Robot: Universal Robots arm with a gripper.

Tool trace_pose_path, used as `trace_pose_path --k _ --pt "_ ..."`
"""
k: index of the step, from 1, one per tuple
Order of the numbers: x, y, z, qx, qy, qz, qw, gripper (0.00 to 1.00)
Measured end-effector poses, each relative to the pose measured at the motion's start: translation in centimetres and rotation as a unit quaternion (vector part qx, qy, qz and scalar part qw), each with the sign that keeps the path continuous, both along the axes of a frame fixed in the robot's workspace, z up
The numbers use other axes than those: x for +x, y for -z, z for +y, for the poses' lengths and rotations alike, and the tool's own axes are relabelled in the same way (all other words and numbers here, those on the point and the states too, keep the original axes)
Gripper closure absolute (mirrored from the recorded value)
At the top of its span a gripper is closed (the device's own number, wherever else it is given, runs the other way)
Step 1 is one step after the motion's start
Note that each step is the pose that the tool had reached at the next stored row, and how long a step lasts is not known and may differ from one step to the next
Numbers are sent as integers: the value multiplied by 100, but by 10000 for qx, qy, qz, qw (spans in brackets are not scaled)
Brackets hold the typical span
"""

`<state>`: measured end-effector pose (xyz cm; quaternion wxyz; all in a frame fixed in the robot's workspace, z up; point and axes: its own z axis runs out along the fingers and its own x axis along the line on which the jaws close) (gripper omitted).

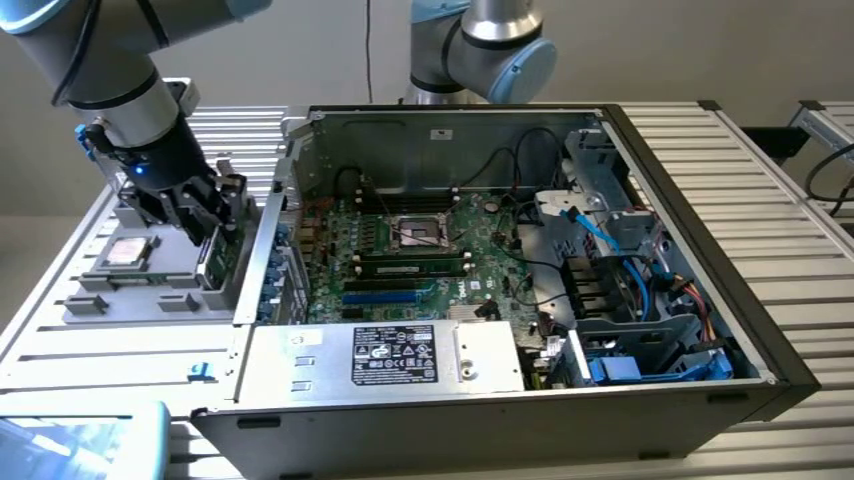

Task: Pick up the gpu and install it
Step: 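Pick up the gpu and move the gpu toward the slot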

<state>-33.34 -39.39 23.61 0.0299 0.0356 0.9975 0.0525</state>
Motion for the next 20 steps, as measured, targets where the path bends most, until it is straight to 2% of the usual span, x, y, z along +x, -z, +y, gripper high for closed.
trace_pose_path --k 3,7,9,11,13,15,20 --pt "24 20 0 7 -1 0 10000 50" --pt "31 22 0 33 0 -4 10000 50" --pt "30 25 -1 83 -1 -6 10000 50" --pt "29 27 -7 163 0 -8 9999 50" --pt "27 33 -14 206 0 -7 9998 50" --pt "27 47 -19 214 0 -9 9998 50" --pt "27 90 -21 213 0 -7 9998 50"
